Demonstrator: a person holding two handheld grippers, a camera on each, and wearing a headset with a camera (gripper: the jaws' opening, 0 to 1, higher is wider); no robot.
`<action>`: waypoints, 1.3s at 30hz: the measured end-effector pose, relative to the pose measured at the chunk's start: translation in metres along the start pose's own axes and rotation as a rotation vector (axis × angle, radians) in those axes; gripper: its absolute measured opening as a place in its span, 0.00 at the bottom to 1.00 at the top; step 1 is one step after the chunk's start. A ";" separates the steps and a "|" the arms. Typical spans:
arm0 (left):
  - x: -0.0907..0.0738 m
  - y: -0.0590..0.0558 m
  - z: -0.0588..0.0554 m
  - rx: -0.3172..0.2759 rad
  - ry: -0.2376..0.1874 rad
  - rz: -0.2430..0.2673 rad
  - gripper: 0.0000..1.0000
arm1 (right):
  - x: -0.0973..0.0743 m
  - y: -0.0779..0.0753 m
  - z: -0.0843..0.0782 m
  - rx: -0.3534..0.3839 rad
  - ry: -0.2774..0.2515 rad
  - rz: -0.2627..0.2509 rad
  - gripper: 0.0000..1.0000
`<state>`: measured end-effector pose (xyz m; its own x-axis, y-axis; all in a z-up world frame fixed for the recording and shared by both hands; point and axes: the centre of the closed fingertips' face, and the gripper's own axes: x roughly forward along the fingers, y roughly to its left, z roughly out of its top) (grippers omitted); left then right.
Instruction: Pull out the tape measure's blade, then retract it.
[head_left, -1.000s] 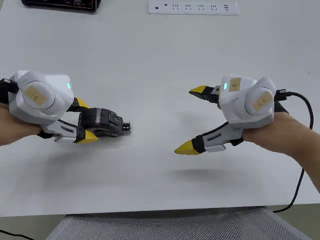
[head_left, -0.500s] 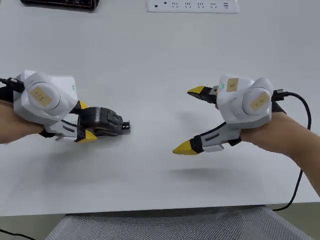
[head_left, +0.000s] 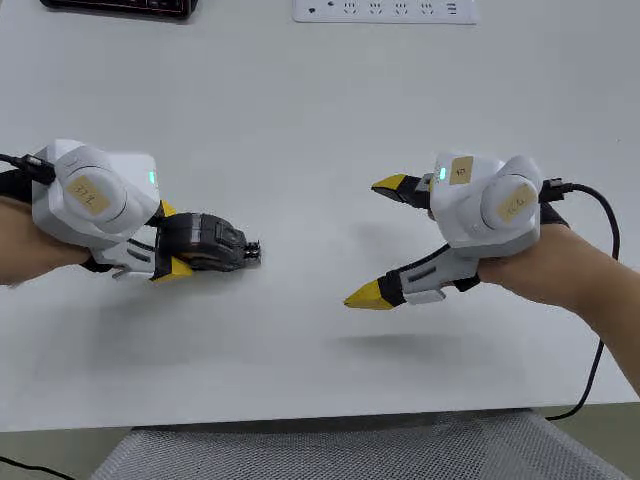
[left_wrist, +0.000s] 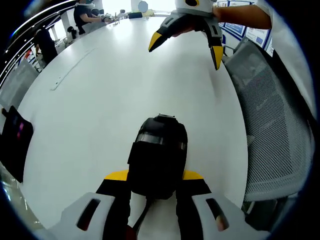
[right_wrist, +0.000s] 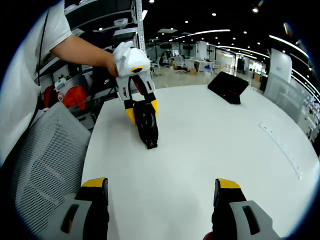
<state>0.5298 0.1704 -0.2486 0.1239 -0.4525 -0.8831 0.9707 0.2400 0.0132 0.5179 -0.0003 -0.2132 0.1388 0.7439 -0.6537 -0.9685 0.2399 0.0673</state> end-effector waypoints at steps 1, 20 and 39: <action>0.000 0.000 0.000 0.003 0.004 0.001 0.30 | 0.000 0.000 0.000 0.000 0.000 0.000 0.86; 0.001 0.002 -0.003 0.063 0.043 0.050 0.28 | 0.008 0.003 0.004 0.008 -0.011 0.027 0.81; 0.001 0.004 -0.003 0.072 0.056 0.057 0.28 | 0.011 0.002 0.005 0.005 -0.020 0.026 0.77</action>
<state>0.5329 0.1738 -0.2508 0.1694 -0.3911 -0.9046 0.9749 0.2010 0.0957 0.5188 0.0116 -0.2166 0.1181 0.7623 -0.6364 -0.9707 0.2238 0.0880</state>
